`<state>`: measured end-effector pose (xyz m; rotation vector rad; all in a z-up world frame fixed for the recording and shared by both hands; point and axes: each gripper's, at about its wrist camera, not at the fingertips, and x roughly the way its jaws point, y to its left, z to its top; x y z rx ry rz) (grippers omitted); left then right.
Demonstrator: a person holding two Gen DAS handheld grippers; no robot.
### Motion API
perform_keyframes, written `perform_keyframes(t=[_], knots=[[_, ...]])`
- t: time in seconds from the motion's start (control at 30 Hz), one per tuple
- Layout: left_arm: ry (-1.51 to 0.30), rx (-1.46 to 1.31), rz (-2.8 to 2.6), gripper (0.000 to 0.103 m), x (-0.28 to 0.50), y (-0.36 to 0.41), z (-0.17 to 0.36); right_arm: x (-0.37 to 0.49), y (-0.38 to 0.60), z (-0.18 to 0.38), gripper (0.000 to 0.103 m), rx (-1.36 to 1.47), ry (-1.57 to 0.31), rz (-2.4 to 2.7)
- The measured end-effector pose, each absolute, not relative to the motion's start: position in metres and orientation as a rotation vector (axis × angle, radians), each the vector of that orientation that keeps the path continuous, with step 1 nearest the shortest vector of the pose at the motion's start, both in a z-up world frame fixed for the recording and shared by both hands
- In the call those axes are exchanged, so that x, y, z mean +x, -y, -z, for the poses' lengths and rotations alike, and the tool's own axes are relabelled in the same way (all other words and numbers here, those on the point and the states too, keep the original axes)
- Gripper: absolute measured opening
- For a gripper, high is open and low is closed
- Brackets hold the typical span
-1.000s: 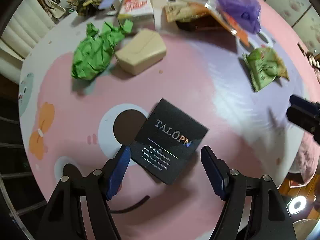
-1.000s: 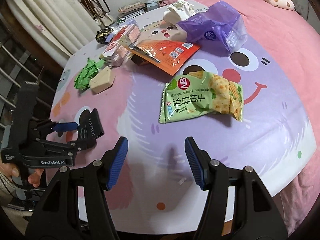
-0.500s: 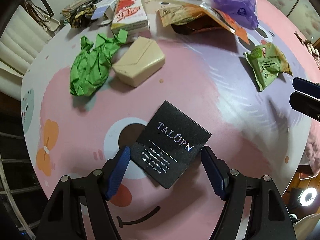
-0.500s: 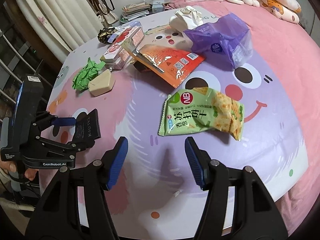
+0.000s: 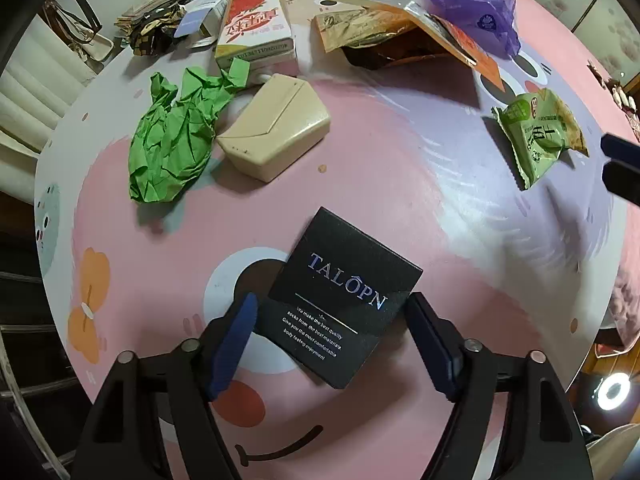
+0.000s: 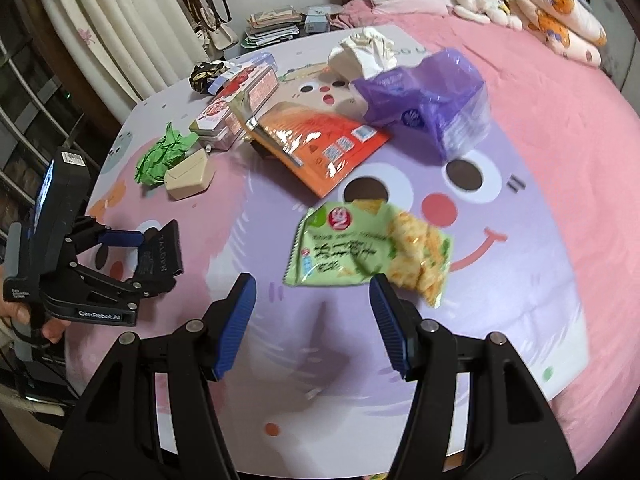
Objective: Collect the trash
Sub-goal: 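Move the left gripper toward the black TALOPN box on the table, then grasp the black TALOPN box with left gripper while right gripper grasps green NB packet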
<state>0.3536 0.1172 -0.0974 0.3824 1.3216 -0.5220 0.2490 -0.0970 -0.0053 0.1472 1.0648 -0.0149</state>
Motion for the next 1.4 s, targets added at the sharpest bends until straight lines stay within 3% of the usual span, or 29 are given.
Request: perform_keyframes(t=[0.07, 0.17, 0.23, 0.27, 0.6, 0.67, 0.73, 0.77, 0.8, 0.9, 0.97, 1.2, 1.4], knots=[[-1.314, 0.378, 0.526, 0.061, 0.354, -0.115, 0.094, 0.252, 0.101, 0.001, 0.056, 0.105, -1.054, 0.011], [-1.317, 0.345, 0.561, 0.032, 0.354, -0.109, 0.085, 0.261, 0.107, -0.001, 0.064, 0.028, -1.047, 0.016], [-1.318, 0.327, 0.568, 0.018, 0.354, -0.105, 0.081, 0.267, 0.111, -0.001, 0.064, -0.027, -1.041, 0.018], [-1.332, 0.307, 0.572, 0.006, 0.355, -0.105, 0.082, 0.27, 0.113, -0.001, 0.064, -0.05, -1.038, 0.018], [-1.362, 0.166, 0.551, 0.007, 0.358, -0.123, 0.081, 0.295, 0.128, 0.038, 0.064, -0.153, -1.143, -0.054], [-1.361, 0.146, 0.549, 0.012, 0.357, -0.128, 0.079, 0.294, 0.124, 0.047, 0.036, -0.152, -1.164, -0.084], [-1.361, 0.125, 0.545, 0.023, 0.357, -0.136, 0.075, 0.292, 0.118, 0.051, 0.03, -0.14, -1.17, -0.103], [-1.359, 0.116, 0.54, 0.033, 0.357, -0.14, 0.073, 0.291, 0.115, 0.051, 0.021, -0.136, -1.167, -0.103], [-1.357, 0.109, 0.533, 0.041, 0.356, -0.143, 0.069, 0.289, 0.112, 0.052, 0.019, -0.126, -1.168, -0.111], [-1.355, 0.101, 0.526, 0.046, 0.356, -0.151, 0.063, 0.287, 0.104, 0.052, 0.015, -0.087, -1.169, -0.113], [-1.356, 0.112, 0.523, 0.051, 0.358, -0.152, 0.059, 0.286, 0.099, 0.051, 0.006, -0.056, -1.165, -0.123], [-1.326, 0.192, 0.518, 0.085, 0.364, -0.151, 0.059, 0.282, 0.083, 0.045, 0.002, 0.062, -1.14, -0.135], [-1.346, 0.271, 0.534, 0.085, 0.369, -0.139, 0.079, 0.276, 0.078, 0.046, 0.002, 0.103, -1.135, -0.12]])
